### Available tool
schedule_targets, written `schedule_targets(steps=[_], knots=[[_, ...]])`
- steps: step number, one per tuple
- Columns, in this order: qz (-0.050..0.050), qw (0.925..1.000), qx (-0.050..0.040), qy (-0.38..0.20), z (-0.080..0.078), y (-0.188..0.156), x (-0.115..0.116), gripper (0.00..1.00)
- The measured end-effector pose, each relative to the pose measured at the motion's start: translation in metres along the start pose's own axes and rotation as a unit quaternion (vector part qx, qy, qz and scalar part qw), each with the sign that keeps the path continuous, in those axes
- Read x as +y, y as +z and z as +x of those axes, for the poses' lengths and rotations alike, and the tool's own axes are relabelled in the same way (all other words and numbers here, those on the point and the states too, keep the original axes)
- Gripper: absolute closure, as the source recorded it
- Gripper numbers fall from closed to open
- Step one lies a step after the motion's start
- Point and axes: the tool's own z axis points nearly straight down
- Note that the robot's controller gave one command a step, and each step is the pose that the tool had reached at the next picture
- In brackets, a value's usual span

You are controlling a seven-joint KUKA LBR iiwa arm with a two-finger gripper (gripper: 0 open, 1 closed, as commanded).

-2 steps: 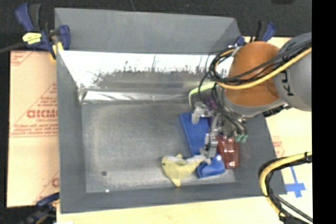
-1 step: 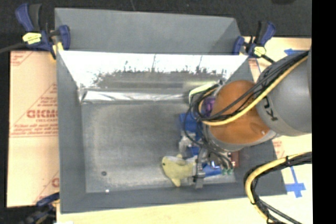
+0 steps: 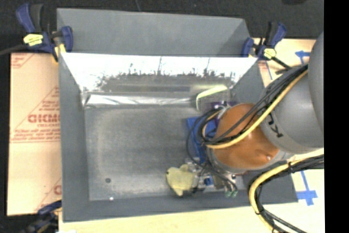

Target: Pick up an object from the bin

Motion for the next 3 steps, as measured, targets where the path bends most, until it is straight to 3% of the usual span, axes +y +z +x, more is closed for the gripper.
schedule_targets(steps=[1,2,3], knots=[[0.000,0.9999,0.0097,-0.003,-0.002,-0.004,-0.004,1.00],[0.000,0.9999,0.0115,-0.001,-0.009,-0.073,0.000,1.00],[0.000,0.9995,0.0099,0.032,-0.035,-0.132,-0.005,1.00]])
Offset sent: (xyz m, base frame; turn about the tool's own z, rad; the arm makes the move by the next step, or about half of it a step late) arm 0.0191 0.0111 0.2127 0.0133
